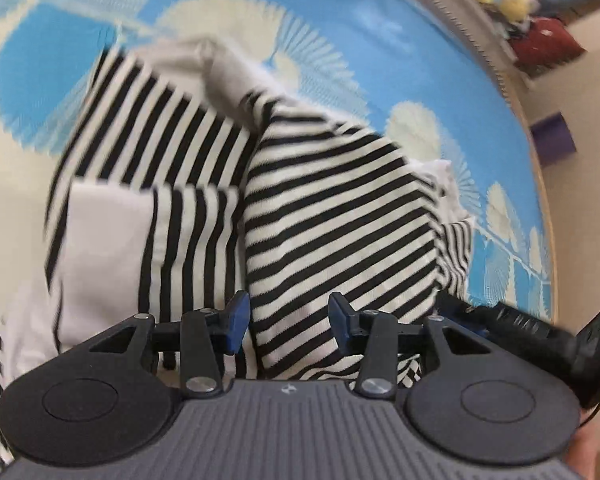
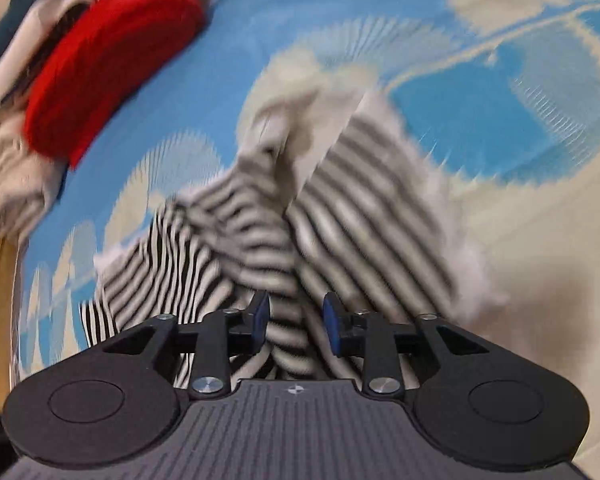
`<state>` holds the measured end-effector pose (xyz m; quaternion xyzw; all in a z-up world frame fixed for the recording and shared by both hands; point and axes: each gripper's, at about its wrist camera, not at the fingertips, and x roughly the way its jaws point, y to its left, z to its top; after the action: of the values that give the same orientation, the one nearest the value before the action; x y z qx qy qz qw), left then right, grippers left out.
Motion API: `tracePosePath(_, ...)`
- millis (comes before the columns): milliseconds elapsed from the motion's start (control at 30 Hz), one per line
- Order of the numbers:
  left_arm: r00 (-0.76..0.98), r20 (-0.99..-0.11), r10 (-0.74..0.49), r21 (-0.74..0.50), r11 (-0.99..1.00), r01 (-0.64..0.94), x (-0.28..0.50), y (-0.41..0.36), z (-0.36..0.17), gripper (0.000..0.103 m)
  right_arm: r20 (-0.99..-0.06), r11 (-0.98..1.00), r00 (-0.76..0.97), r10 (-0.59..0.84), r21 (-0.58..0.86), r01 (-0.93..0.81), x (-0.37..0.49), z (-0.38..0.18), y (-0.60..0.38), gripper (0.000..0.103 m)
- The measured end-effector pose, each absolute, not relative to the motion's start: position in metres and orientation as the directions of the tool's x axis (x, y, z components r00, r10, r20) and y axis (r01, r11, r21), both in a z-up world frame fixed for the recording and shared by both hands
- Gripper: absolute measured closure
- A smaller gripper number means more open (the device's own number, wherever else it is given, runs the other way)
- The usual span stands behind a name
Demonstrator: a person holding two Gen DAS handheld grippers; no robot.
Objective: Fold small clothes
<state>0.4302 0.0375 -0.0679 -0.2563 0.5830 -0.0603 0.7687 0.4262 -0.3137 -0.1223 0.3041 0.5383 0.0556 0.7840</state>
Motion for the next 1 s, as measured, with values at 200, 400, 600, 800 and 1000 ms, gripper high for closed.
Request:
tracePosePath(200,0.281,-0.872,-0.4,-0.47,0.845,-0.257,0.429,0.036,-0.09,0.056,-0.842,0.866,0.385,0.379,0.469,0.173,0.429,-0.126,-0.287,0.084)
tracePosePath(400,0.303,-0.869,-0.391,-0.446,0.885,-0.134,0.424,0.026,-0.081,0.103,-0.737,0.788,0.5,0.454,0.594,0.161,0.426,-0.096,-0.3,0.102)
tracePosePath(600,0.583,-0.772,-0.252,-0.344,0.938,-0.051,0.423,0.072,0.001,0.103,-0.531,0.642,0.755,0.384,0.741,0.195,0.41,-0.049,-0.365,0.102)
tracePosePath(800,0.395,-0.868,-0.302,-0.388,0.908,-0.159,0.432,0.11,-0.032,0.102,-0.776,0.638,0.523,0.353,0.608,0.472,0.406,-0.103,-0.379,0.102)
tracePosePath(1000,0.339,-0.883,-0.323,-0.393,0.905,-0.163,0.433,0.106,-0.047,0.069,-0.816,0.694,0.469,0.338,0.553,0.461,0.411,-0.107,-0.365,0.084)
